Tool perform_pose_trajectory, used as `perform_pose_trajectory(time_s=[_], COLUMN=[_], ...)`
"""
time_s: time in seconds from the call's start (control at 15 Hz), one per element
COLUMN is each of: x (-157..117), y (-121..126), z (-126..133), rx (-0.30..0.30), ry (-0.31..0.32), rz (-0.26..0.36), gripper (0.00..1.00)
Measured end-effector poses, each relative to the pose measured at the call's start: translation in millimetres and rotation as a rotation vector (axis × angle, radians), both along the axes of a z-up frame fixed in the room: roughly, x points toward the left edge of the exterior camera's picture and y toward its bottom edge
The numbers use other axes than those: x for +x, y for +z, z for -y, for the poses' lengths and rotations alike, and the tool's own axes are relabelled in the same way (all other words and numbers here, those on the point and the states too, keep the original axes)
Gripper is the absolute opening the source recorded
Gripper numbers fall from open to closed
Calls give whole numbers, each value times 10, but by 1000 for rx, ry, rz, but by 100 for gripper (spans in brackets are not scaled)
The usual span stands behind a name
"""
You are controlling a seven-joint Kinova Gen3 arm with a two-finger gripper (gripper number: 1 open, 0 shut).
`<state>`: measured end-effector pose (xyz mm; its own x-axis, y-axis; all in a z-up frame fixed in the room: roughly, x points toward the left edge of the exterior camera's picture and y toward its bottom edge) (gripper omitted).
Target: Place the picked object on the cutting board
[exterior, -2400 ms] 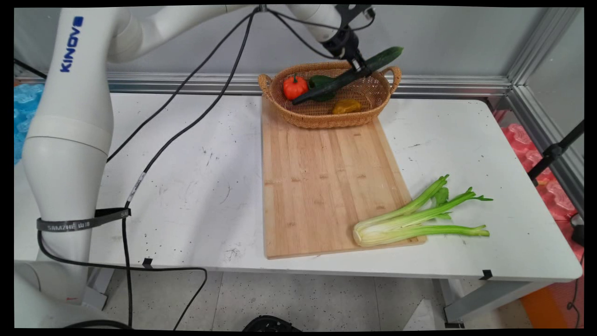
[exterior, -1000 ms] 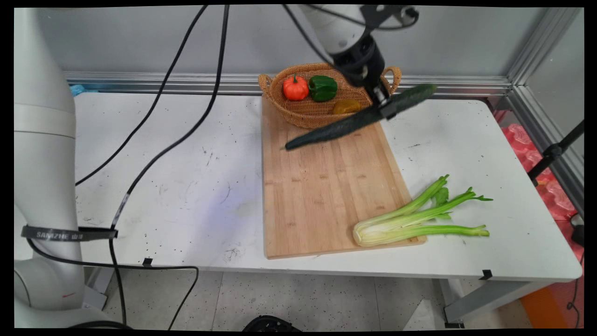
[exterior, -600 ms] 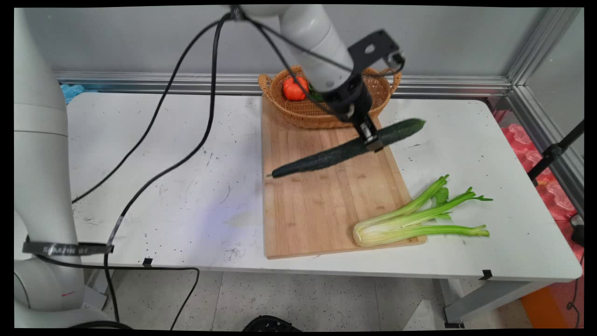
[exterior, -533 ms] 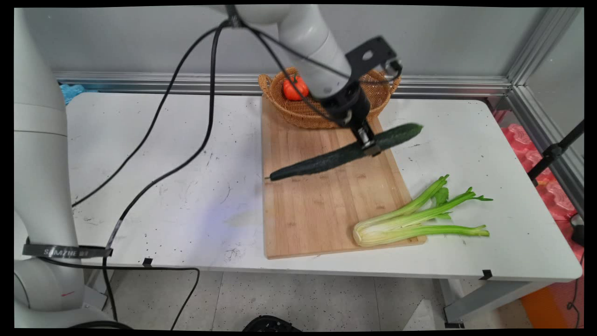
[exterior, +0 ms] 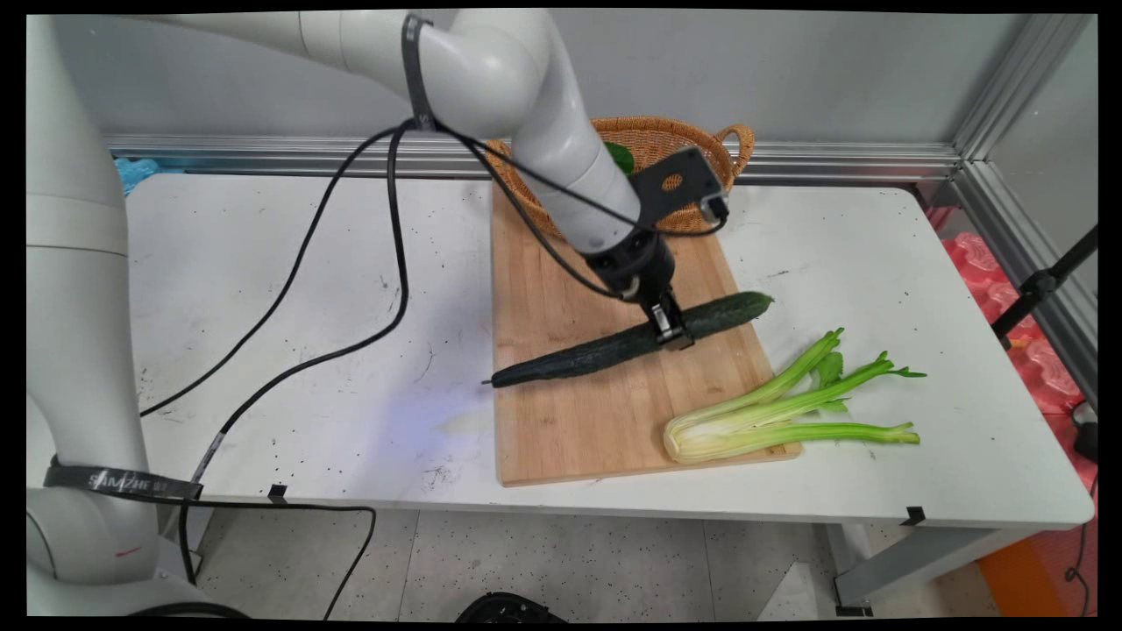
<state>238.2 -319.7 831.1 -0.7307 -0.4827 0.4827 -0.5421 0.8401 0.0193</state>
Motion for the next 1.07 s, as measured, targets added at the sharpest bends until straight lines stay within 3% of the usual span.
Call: perform_pose_trajectory(time_s=[0.87, 0.93, 1.07], x=[-35, -38, -43], y=[-353, -360, -368], z=[-103, -99, -85], rx=[22, 23, 23], ry=[-4, -3, -1], rz=[-34, -38, -48], gripper=[0, 100, 100])
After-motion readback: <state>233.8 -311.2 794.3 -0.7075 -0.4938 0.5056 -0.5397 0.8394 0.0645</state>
